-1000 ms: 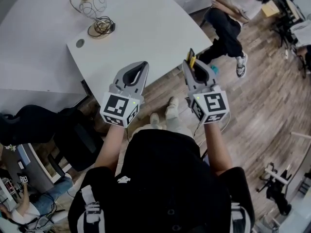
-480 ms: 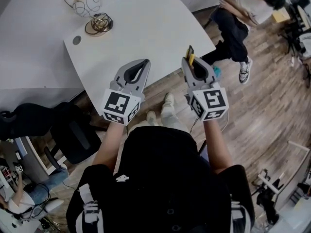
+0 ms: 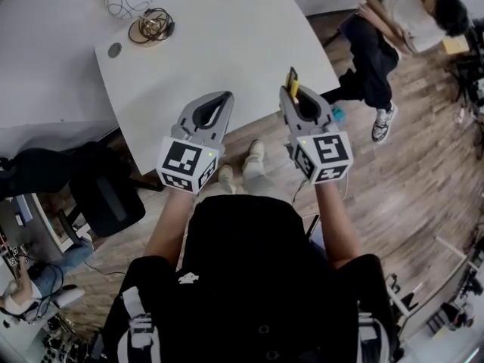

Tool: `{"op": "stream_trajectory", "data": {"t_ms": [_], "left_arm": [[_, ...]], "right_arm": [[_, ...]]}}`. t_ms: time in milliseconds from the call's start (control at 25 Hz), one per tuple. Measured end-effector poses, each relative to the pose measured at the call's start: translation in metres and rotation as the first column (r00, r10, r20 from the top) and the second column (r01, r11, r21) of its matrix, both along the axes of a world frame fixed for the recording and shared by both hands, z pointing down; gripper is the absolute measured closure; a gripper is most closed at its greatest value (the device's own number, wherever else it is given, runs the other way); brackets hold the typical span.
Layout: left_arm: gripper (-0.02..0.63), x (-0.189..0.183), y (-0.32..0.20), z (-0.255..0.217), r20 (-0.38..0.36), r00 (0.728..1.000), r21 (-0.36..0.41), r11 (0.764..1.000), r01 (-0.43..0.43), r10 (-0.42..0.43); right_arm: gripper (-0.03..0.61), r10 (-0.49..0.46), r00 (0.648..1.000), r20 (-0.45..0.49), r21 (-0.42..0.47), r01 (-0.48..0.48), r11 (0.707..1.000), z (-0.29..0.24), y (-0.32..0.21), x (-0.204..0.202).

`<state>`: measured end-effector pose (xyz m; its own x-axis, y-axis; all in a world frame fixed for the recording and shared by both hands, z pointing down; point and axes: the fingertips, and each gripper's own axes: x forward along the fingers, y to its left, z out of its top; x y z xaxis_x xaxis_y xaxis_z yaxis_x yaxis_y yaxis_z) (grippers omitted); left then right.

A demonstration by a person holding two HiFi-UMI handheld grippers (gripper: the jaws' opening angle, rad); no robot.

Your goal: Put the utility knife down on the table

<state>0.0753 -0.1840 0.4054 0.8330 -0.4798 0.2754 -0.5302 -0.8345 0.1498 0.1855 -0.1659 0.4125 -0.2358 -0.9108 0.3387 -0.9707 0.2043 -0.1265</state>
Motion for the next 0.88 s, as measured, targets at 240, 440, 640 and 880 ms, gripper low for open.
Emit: {"op": "stream_trajectory", "data": {"t_ms": [240, 440, 640, 880], "left_arm": [[0.595, 0.001, -0.014, 0.014, 0.016, 0.997, -0.026, 0.997, 0.072, -0.071], [0.595, 0.001, -0.021, 0.027, 0.026, 0.993, -0.047, 0.992, 0.119, -0.118], [0.595, -0.006, -0.027, 0.035, 0.039, 0.987, -0.058, 0.986, 0.157, -0.155], [0.595, -0.021, -0.030, 0.051, 0.059, 0.981, -0.087, 0.978, 0.191, -0.187]], "right_arm": [[0.499, -0.079, 0.997, 0.009, -0.051, 0.079, 0.996, 0.024, -0.020, 0.000], [0.499, -0.141, 0.990, 0.006, -0.092, 0.141, 0.986, 0.045, -0.030, -0.001], [0.499, -0.203, 0.979, 0.000, -0.153, 0.201, 0.968, 0.068, -0.038, -0.012], [0.499, -0.272, 0.962, -0.028, -0.236, 0.258, 0.937, 0.100, -0.047, -0.025]]}}
